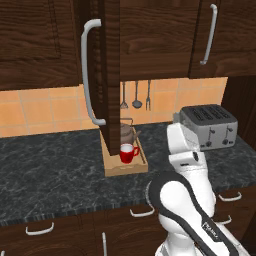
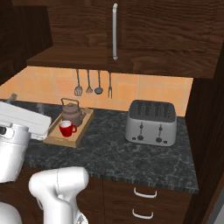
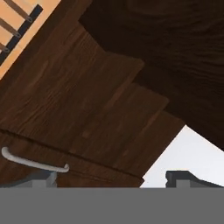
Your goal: Pick the kettle from the counter and place it on the tray. Then pick the mug from the cabinet and place it on the tray. Then close the cabinet doors.
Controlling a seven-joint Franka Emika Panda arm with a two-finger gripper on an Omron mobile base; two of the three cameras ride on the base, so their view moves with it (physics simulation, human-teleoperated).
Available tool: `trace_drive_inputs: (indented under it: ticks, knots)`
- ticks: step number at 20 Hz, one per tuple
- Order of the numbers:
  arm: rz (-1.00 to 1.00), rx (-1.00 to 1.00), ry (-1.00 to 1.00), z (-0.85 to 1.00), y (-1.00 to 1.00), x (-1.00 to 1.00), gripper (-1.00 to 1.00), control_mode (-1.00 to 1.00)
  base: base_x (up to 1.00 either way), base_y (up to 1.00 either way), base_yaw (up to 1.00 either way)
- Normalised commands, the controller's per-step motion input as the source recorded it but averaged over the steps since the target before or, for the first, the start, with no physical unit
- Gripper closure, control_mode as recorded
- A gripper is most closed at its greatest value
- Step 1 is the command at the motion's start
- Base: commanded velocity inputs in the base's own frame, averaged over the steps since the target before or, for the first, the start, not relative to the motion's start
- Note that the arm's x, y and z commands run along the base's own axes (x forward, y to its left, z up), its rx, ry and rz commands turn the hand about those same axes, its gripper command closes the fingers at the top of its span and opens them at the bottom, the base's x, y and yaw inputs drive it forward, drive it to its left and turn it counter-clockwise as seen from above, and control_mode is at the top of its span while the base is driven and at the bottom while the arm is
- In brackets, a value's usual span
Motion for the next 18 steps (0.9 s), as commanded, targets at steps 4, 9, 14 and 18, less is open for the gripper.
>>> trace_drive_inputs:
  ticks: [4, 9, 14, 18]
  knots:
    - [-0.4, -0.28, 0.0, -0.03, 0.39, -0.62, -1.0, -1.0, 0.0, 0.0, 0.0]
    - [-0.38, -0.25, 0.02, -0.16, 0.42, -0.44, -1.0, -1.0, 0.0, 0.0, 0.0]
    - [-0.29, -0.2, 0.01, -0.27, 0.56, -0.14, -1.0, -1.0, 0.0, 0.0, 0.0]
    - [-0.28, -0.02, 0.0, -0.01, 0.61, -0.37, -1.0, -1.0, 0.0, 0.0, 0.0]
